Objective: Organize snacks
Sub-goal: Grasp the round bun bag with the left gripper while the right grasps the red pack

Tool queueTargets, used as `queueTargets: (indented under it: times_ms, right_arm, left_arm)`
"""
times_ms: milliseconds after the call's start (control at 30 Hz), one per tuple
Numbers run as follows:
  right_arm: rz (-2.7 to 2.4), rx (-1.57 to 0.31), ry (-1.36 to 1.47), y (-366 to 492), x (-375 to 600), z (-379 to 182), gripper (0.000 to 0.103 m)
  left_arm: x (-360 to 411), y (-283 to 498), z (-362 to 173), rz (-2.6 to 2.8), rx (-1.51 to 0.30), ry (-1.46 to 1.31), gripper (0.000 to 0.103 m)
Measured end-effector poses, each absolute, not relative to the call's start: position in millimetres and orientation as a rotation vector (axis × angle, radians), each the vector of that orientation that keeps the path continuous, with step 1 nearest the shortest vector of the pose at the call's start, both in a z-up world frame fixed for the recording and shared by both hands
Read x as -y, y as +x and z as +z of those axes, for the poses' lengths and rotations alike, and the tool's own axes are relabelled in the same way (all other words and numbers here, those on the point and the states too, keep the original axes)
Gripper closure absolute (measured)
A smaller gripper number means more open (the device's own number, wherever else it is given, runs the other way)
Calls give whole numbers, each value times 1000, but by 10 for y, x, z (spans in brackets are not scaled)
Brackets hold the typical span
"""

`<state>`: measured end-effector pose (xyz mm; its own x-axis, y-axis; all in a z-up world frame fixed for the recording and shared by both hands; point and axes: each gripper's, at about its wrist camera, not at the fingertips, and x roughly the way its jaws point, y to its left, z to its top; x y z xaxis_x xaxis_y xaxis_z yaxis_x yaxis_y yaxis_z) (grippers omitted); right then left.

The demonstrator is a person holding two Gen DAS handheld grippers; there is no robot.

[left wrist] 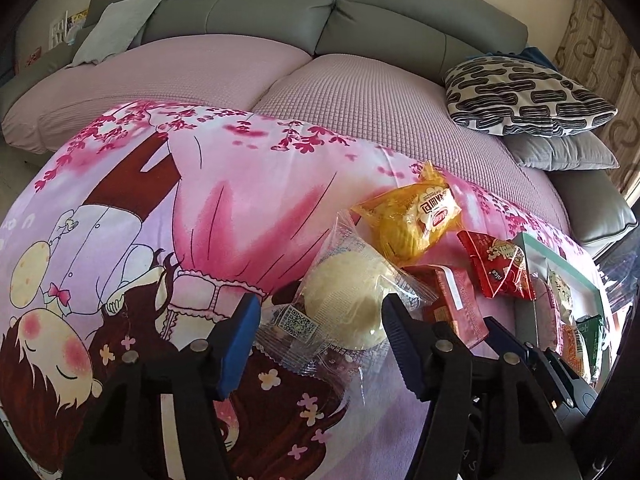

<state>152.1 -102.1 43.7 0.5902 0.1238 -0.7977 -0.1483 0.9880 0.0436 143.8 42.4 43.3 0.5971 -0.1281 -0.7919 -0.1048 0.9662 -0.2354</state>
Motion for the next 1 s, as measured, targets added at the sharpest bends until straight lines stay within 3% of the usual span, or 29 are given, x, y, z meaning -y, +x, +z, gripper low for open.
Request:
queueTargets:
  times_ms: [500, 733, 1000]
  right_arm:
    - [138, -941, -34, 1452, 1043, 464, 56]
    - [120, -945, -32, 1372, 1098, 520, 56]
    - [106, -943, -31, 1205, 1161, 617, 56]
  left_arm:
    - [-275, 1488, 324, -25, -950, -207, 39]
    - [-262, 1415, 394, -28, -926, -211, 56]
    - [-207, 1172, 424, -41, -918, -225, 58]
